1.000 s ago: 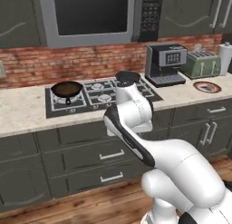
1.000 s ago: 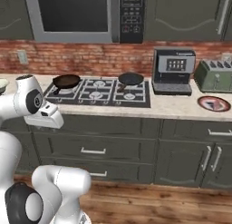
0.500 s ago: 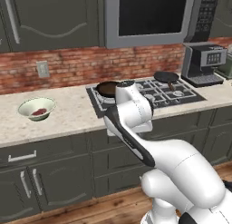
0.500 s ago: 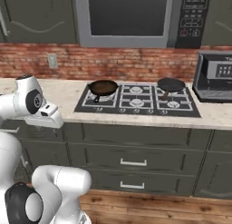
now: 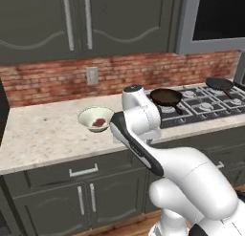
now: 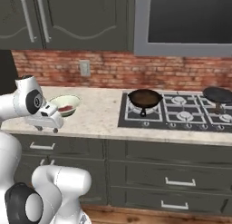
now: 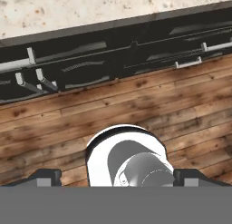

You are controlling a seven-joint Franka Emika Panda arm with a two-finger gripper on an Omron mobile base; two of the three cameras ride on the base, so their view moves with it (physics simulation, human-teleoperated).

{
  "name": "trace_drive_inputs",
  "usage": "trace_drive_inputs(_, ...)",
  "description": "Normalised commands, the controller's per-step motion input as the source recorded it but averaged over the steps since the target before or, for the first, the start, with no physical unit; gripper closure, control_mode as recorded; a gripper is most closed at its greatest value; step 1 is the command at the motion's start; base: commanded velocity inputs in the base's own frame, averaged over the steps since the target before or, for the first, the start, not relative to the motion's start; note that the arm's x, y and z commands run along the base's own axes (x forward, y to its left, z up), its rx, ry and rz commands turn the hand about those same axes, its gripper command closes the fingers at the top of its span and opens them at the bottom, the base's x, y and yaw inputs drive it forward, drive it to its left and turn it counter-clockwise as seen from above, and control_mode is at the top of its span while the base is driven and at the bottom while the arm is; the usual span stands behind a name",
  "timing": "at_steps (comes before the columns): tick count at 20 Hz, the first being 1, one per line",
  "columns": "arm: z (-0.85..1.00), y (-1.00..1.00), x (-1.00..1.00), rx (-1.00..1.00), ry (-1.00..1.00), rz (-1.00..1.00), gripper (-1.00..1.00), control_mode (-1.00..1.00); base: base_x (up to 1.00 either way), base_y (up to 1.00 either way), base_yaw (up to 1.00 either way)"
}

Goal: Place one of the steaks on the plate and the other in the bowl. Then place the bowl in the fridge.

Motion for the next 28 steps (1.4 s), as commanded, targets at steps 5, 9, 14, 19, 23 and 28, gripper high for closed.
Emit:
trace_drive_inputs(5, 0.0, 0.0, 0.0, 0.0, 0.0, 0.0, -1.0, 1.0, 0.35, 0.94, 0.01)
trace_drive_inputs(9, 0.0, 0.0, 0.0, 0.0, 0.0, 0.0, -1.0, 1.0, 0.02, 0.23, 0.06)
trace_drive_inputs(14, -0.01, -0.13, 0.09, 0.0, -0.03, 0.0, -1.0, -1.0, 0.0, 0.0, 0.0)
trace_drive_inputs(19, 0.0, -0.95, 0.28, 0.1, -0.17, 0.0, -1.0, -1.0, 0.0, 0.0, 0.0)
trace_drive_inputs(23, 0.13, -1.0, 0.01, 0.15, -0.17, -0.01, -1.0, -1.0, 0.0, 0.0, 0.0)
trace_drive_inputs(28, 0.51, -0.95, 0.43, 0.25, 0.01, -0.1, -1.0, -1.0, 0.0, 0.0, 0.0)
